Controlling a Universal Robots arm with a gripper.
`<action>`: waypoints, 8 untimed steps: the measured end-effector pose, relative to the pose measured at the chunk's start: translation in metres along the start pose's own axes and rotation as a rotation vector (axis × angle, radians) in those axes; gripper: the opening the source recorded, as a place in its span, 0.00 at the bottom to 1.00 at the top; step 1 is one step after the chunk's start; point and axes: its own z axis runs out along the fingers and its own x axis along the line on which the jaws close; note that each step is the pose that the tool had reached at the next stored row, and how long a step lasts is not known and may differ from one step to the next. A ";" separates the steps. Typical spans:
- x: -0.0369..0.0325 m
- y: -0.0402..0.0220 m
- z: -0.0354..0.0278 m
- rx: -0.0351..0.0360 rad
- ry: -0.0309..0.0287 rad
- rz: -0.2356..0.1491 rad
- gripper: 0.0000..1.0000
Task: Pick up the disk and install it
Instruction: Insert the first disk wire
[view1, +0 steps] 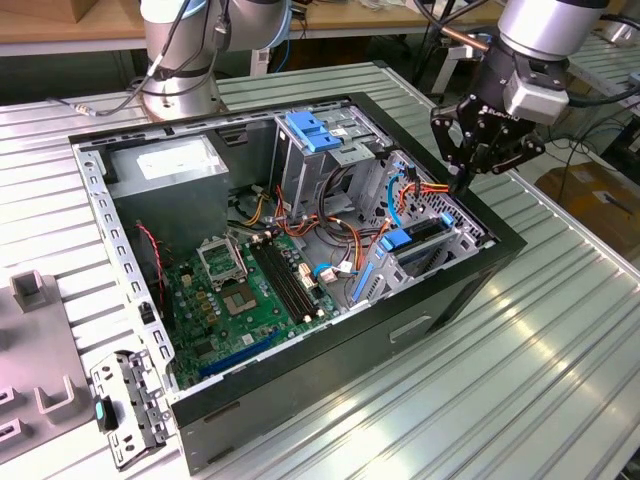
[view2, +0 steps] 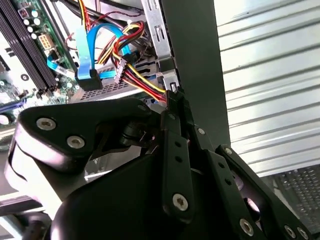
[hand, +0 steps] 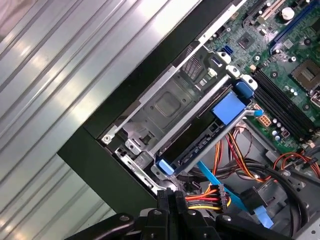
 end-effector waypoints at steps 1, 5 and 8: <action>0.0000 0.0000 0.0001 -0.0019 0.0000 0.032 0.16; 0.0000 0.0000 0.0002 -0.0048 0.0001 0.080 0.16; 0.0000 0.0000 0.0003 -0.0061 0.0001 0.103 0.16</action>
